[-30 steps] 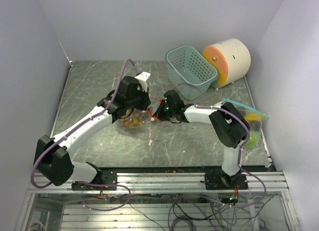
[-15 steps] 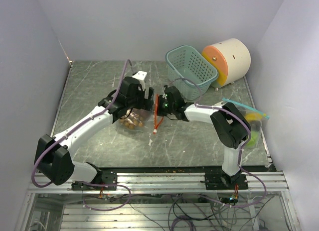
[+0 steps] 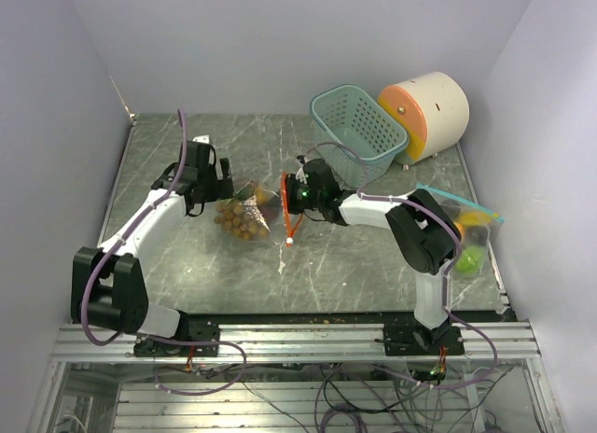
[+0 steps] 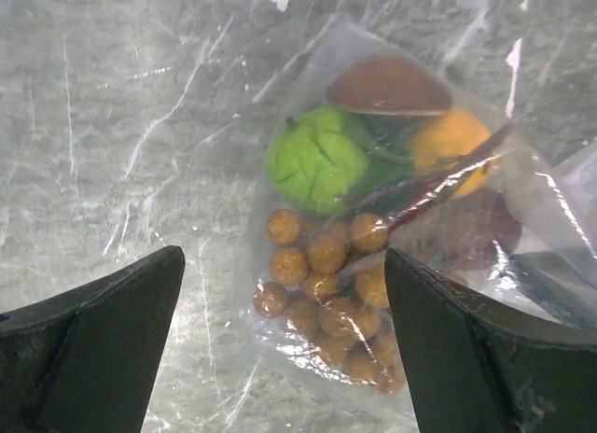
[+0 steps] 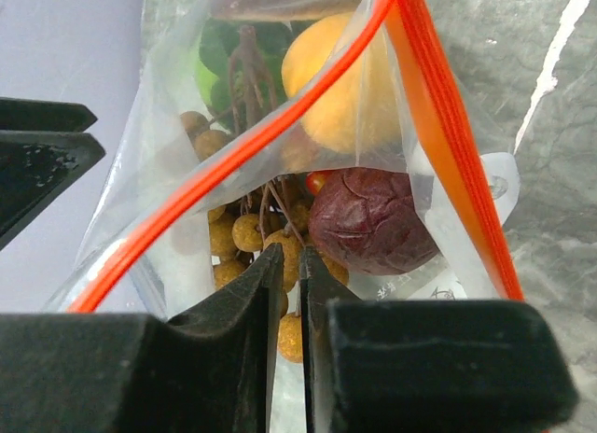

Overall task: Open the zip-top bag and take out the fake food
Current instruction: Pick up the fake fruit from the zipper food storage bag.

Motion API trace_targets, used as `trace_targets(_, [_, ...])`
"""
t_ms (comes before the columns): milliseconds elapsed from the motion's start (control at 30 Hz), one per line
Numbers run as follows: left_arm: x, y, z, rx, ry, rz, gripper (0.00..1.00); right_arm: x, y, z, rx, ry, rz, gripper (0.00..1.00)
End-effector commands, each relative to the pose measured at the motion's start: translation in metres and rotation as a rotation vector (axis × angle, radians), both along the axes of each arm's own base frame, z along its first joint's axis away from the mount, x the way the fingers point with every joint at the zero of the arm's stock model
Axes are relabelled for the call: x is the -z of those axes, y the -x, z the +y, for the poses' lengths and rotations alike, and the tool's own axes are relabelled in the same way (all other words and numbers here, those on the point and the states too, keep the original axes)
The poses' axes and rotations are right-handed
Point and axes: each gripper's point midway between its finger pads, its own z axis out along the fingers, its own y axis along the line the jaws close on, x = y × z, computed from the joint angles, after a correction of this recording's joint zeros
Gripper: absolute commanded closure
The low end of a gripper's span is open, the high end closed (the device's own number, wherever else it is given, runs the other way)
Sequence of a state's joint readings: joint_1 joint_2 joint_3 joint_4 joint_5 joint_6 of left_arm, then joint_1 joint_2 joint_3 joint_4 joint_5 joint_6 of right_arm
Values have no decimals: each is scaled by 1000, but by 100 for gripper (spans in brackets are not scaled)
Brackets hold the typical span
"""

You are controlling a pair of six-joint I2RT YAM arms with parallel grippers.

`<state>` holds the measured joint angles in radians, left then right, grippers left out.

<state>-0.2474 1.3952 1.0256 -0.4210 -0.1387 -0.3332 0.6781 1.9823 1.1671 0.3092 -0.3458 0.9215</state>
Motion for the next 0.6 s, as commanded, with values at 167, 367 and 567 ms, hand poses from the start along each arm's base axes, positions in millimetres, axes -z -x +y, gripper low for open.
trace_targets(167, [61, 22, -5, -36, 118, 187, 15, 4, -4, 7, -23, 86, -59, 74])
trace_targets(367, [74, 23, -17, -15, 168, 225, 25, 12, -18, -8, 39, 207, -94, 61])
trace_targets(567, [77, 26, -18, 2, 172, 231, 51, 39, -21, -20, 56, 311, -105, 43])
